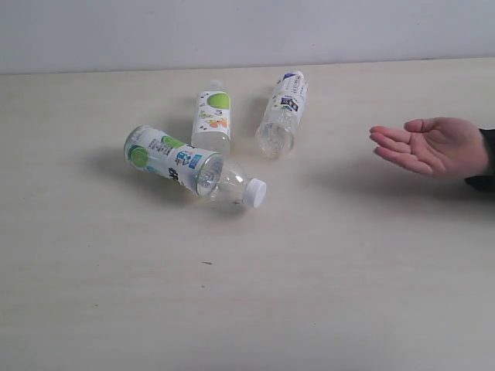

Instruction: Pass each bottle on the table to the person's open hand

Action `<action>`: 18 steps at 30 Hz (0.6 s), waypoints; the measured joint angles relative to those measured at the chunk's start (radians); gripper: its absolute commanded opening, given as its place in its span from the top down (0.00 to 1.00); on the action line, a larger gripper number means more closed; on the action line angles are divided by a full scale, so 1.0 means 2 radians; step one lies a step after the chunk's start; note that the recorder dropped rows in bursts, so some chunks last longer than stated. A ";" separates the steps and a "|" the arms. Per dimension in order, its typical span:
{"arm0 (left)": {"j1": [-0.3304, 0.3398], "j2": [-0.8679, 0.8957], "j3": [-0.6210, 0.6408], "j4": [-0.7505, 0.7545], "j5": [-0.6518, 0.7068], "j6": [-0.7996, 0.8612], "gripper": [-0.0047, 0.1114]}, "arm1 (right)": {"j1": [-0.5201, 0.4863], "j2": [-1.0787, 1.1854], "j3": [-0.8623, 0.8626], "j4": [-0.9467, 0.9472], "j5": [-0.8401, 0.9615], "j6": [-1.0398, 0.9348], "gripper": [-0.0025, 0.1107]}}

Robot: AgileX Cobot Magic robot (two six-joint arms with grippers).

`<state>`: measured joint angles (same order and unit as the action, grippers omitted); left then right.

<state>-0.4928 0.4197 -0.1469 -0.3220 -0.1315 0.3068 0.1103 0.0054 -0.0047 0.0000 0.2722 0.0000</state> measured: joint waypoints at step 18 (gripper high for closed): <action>0.000 -0.001 0.072 -0.070 -0.111 0.045 0.96 | 0.000 0.000 0.000 0.007 -0.095 0.004 0.98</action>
<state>-0.4928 0.4175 -0.0025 -0.4629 -0.3526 0.3977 0.1103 0.0054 -0.0047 0.0139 0.0818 0.0081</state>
